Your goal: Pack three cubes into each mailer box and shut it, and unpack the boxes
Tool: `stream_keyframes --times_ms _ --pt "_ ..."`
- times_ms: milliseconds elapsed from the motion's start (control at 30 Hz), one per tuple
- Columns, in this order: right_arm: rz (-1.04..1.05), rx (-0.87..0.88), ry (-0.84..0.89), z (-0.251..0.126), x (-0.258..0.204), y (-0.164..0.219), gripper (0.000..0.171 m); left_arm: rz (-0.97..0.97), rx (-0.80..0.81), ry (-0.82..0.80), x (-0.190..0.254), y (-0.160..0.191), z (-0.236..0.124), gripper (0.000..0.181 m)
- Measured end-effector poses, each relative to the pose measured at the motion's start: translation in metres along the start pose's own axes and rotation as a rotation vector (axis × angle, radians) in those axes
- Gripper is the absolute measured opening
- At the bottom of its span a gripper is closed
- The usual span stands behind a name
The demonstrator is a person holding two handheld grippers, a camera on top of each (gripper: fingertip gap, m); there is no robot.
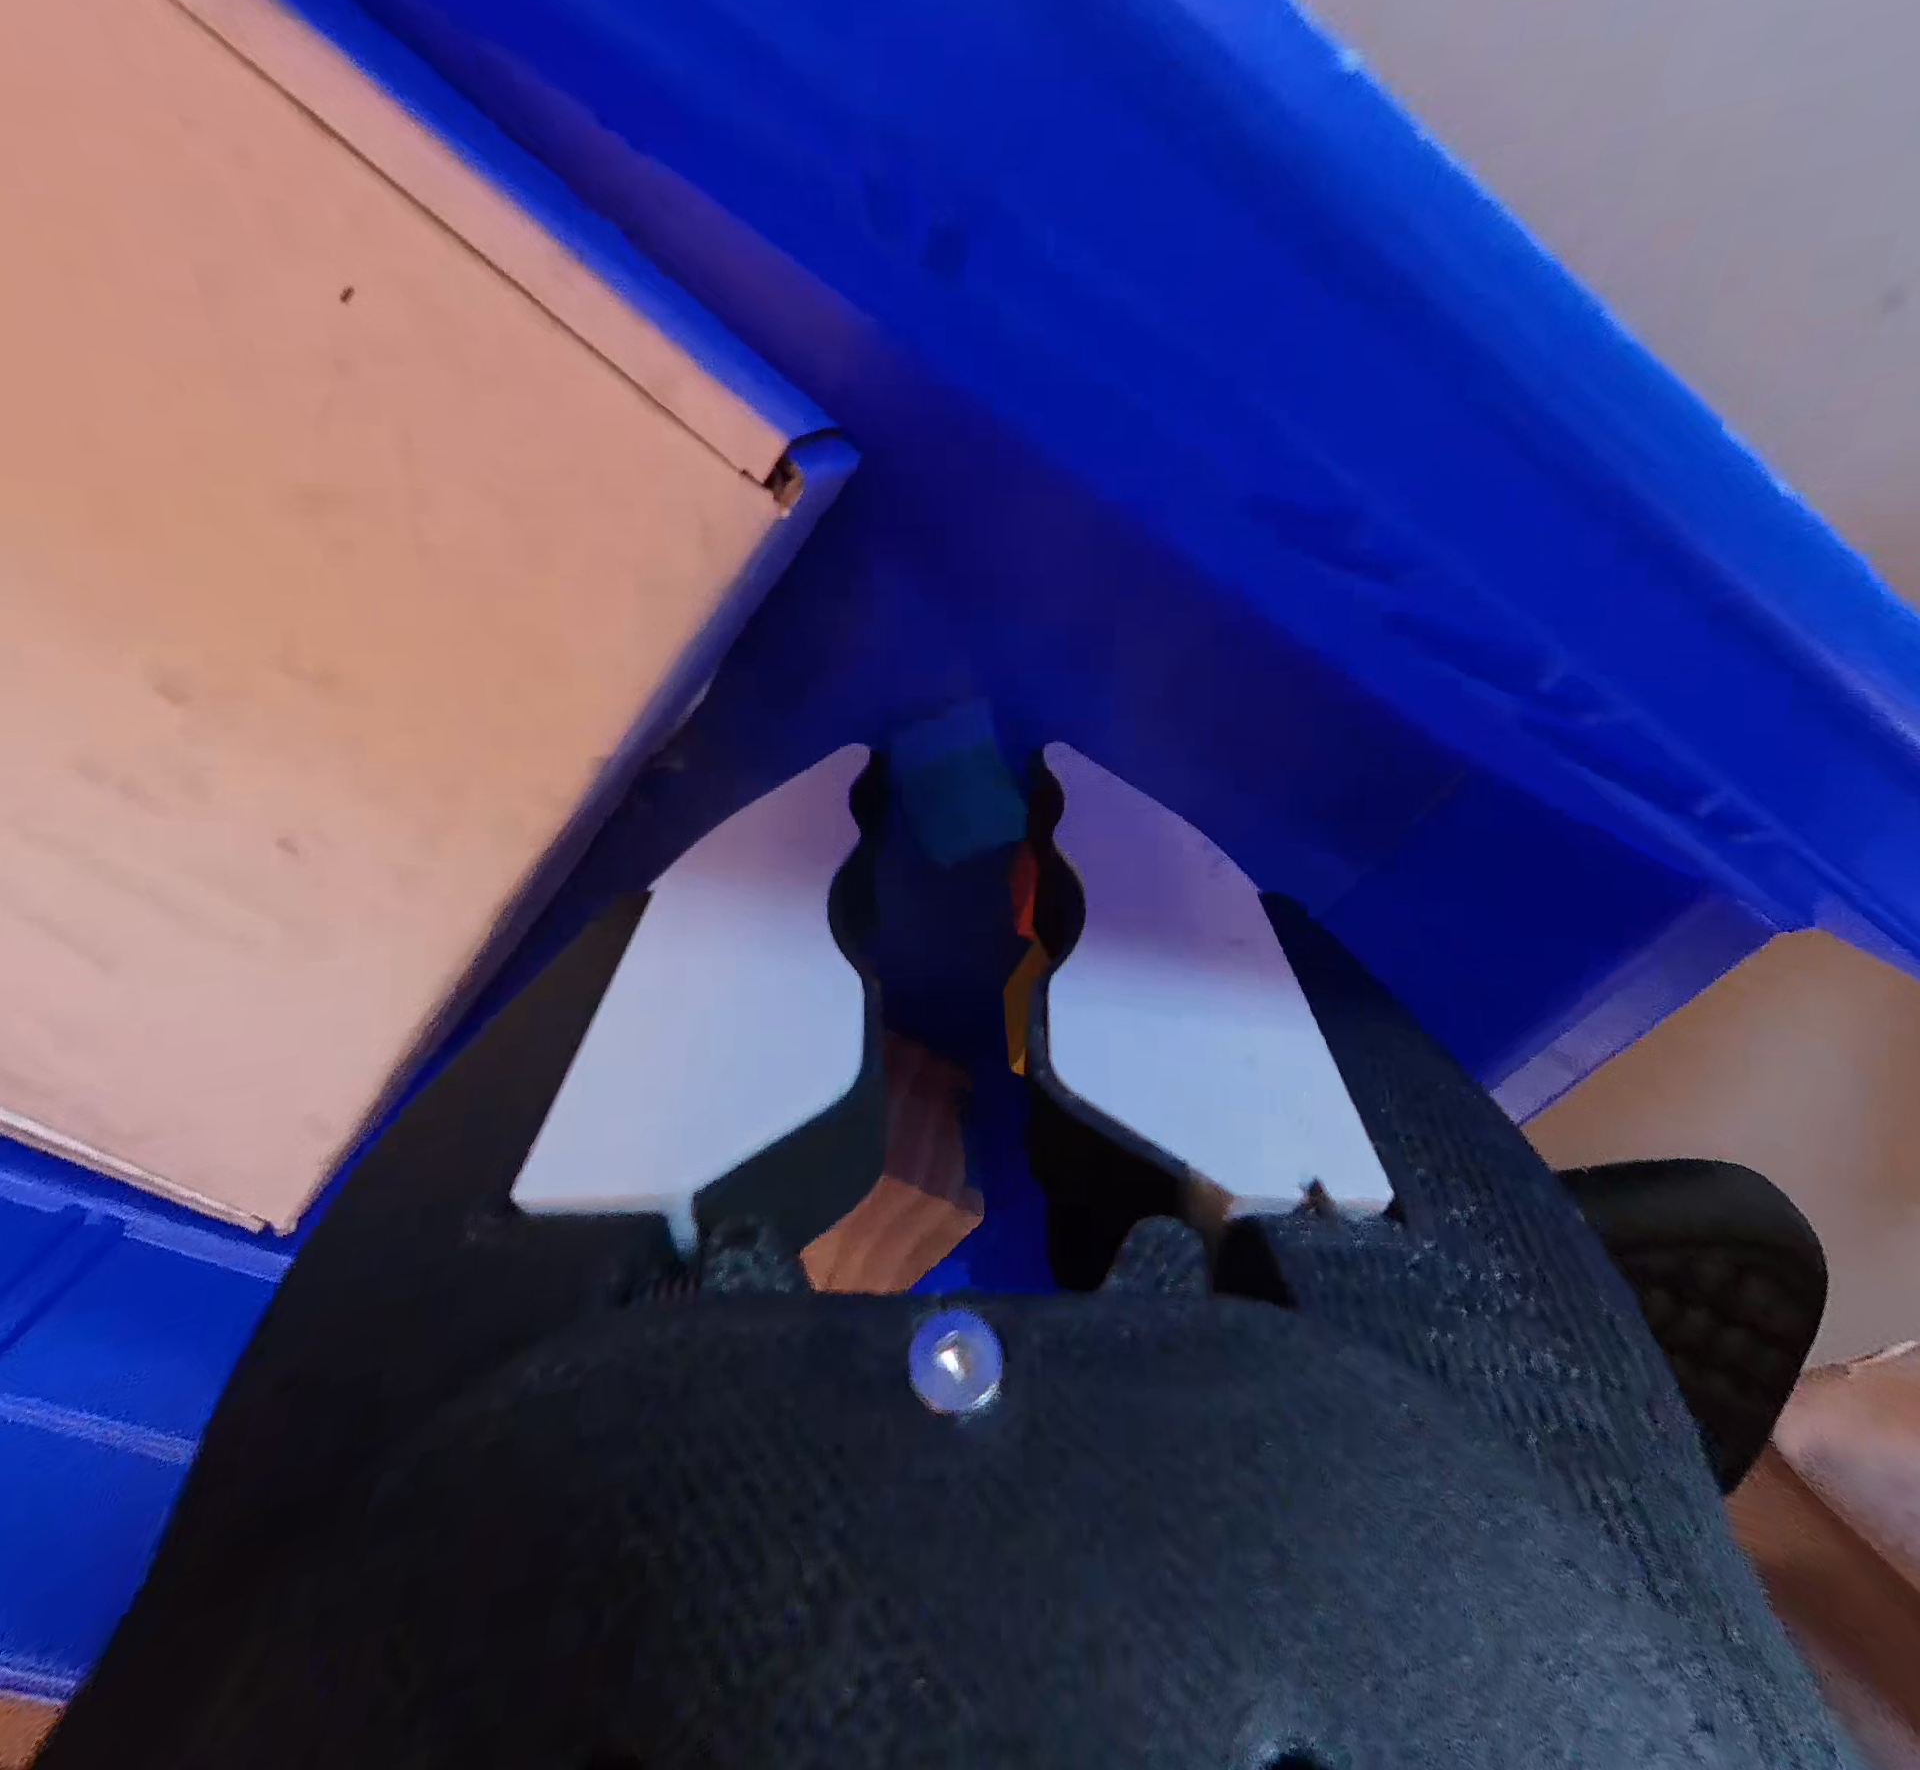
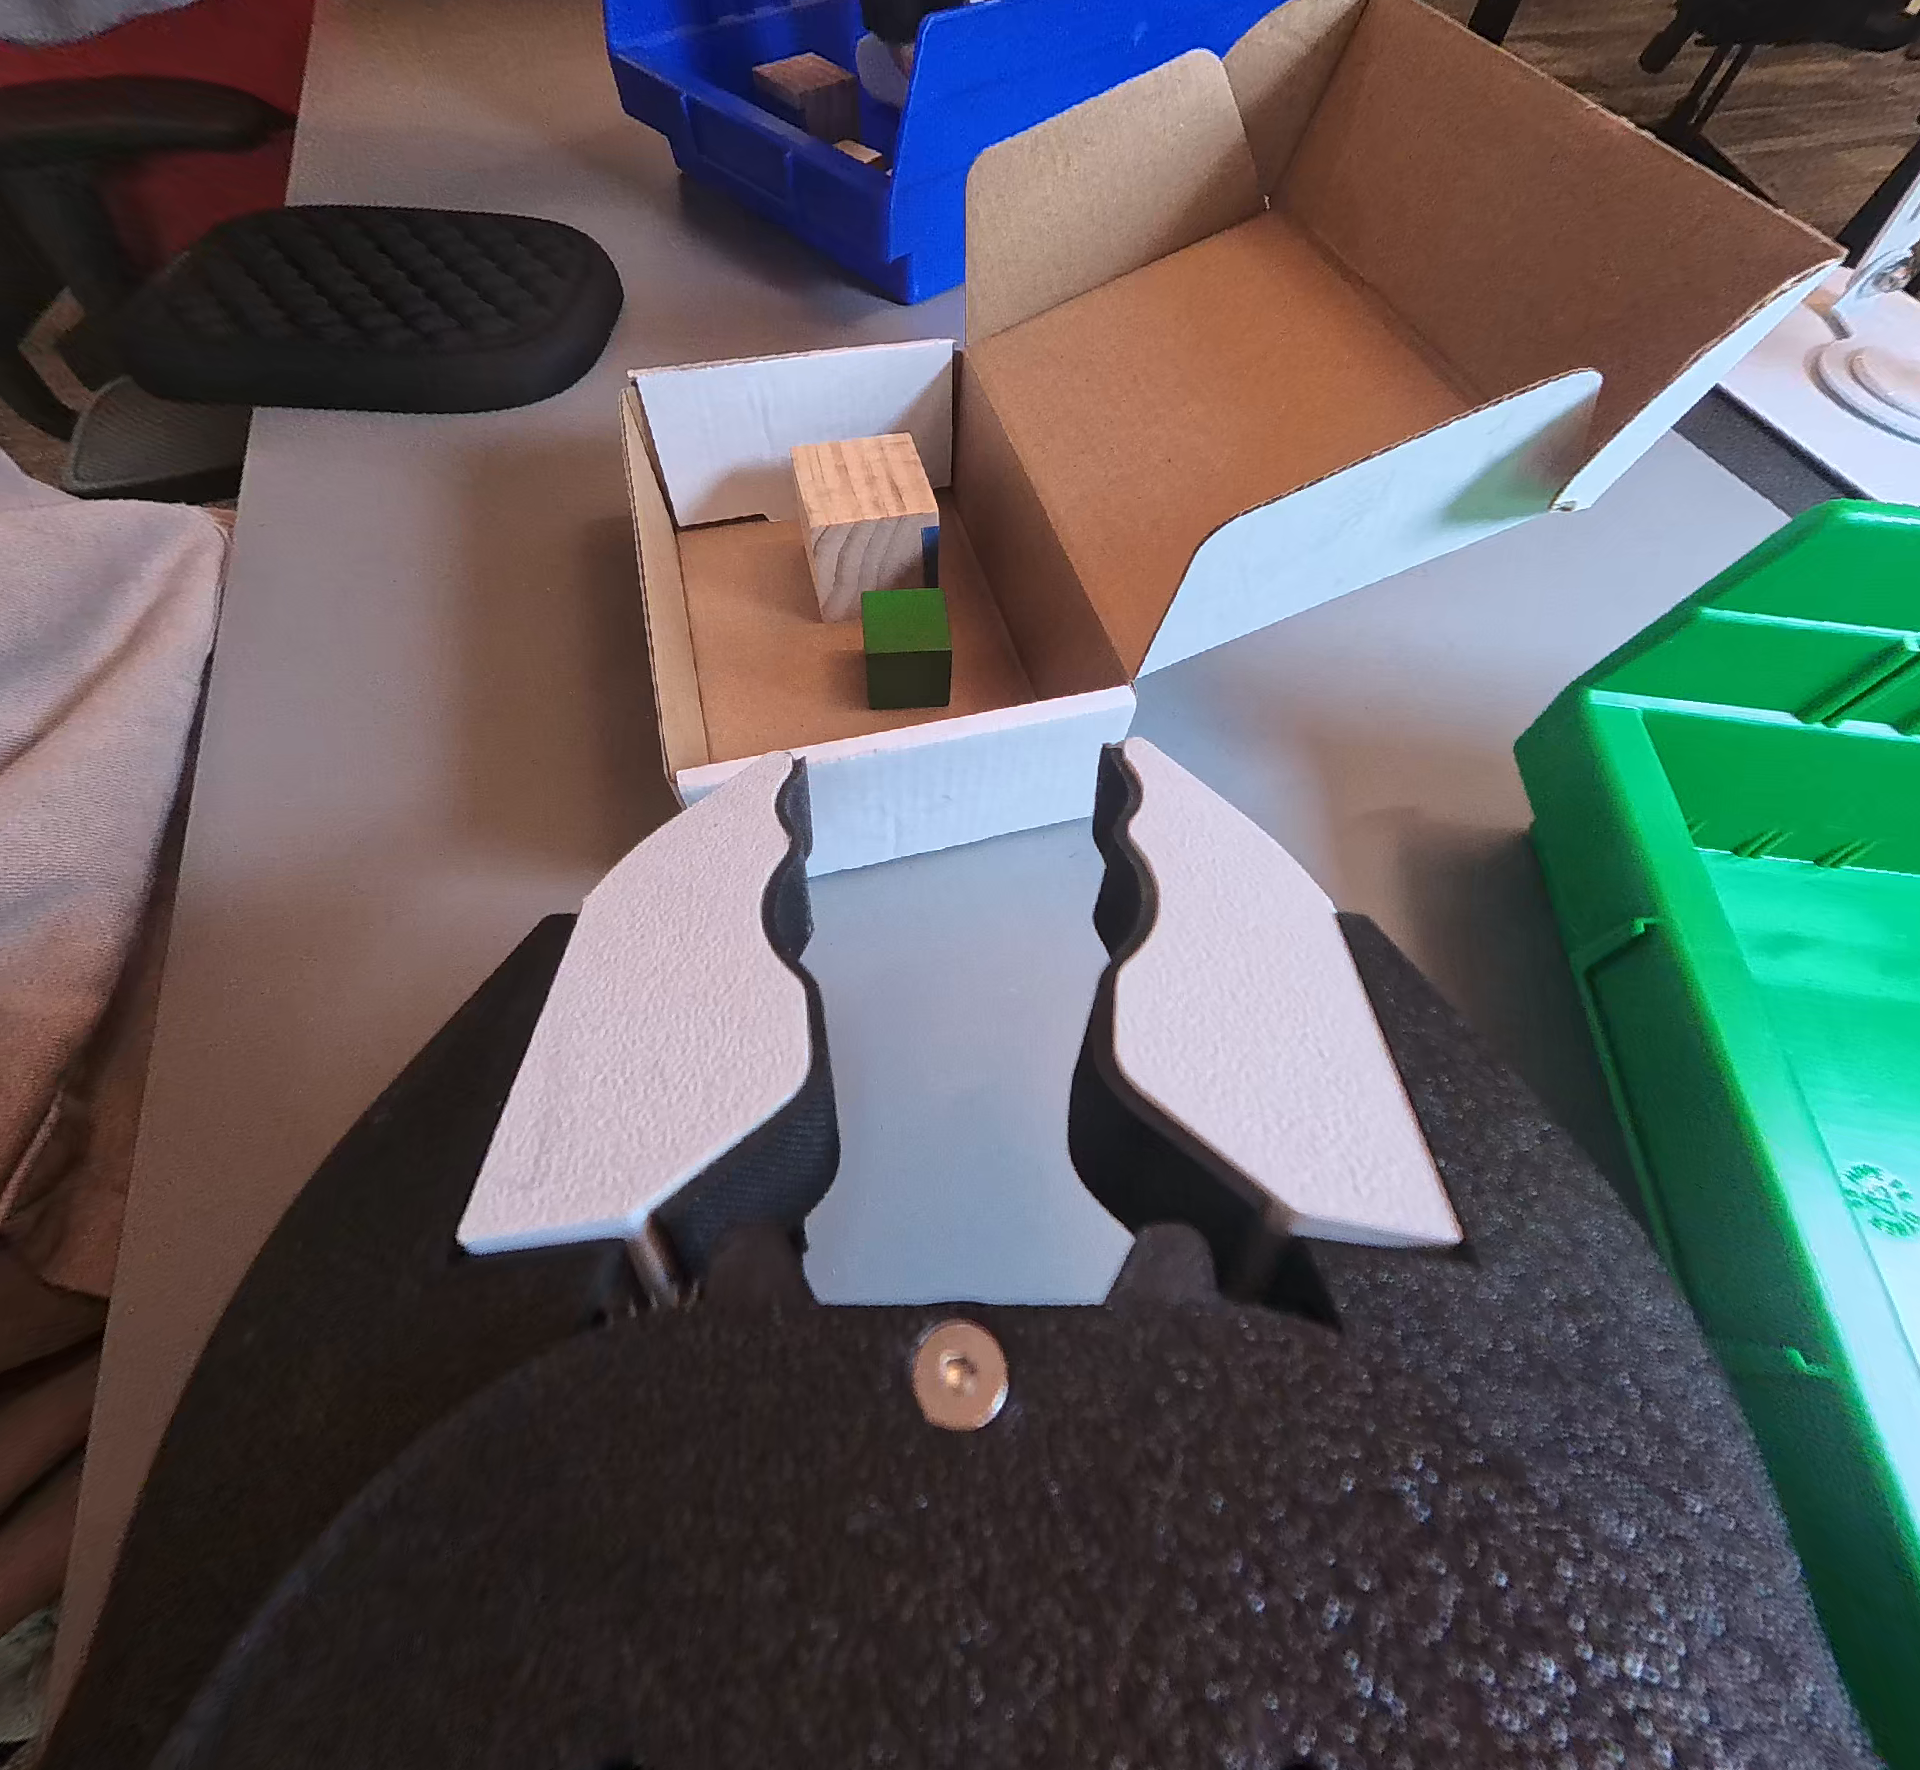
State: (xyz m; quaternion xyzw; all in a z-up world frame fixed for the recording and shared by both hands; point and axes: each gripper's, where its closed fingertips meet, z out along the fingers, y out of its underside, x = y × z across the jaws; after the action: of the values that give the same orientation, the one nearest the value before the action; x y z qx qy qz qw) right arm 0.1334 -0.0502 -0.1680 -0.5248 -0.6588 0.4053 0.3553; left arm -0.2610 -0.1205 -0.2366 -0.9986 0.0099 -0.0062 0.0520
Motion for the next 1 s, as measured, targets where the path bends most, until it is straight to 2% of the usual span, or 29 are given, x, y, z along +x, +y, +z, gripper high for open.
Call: stream_keyframes --times_ms 100,200,333,433,533,667,833,1000 --pt "0.0 0.004 0.004 -0.001 0.001 -0.001 0.052 0.105 0.038 -0.062 -0.001 -0.008 -0.007 0.025" --pt "0.001 0.01 0.006 -0.002 0.001 -0.002 0.052 0.241 0.189 -0.095 0.016 -0.031 -0.048 0.023" --pt "0.007 0.014 -0.013 -0.001 -0.001 -0.003 0.052 0.511 0.405 -0.1 0.089 -0.059 -0.132 0.023" --pt "0.007 0.021 -0.019 -0.001 -0.003 -0.005 0.052 0.758 0.438 -0.077 0.168 -0.063 -0.159 0.022" --pt "0.002 0.025 -0.015 -0.002 -0.004 -0.006 0.052 0.98 0.385 0.0 0.246 -0.06 -0.141 0.022" --pt "0.001 0.033 0.002 -0.006 -0.001 -0.007 0.052 1.15 0.271 0.089 0.315 -0.061 -0.085 0.022" --pt "0.021 0.053 0.021 -0.013 0.007 -0.009 0.052 1.257 0.197 0.13 0.353 -0.065 -0.029 0.022" --pt "0.019 0.055 0.028 -0.014 0.008 -0.01 0.052 1.267 0.129 0.149 0.36 -0.062 -0.001 0.023"
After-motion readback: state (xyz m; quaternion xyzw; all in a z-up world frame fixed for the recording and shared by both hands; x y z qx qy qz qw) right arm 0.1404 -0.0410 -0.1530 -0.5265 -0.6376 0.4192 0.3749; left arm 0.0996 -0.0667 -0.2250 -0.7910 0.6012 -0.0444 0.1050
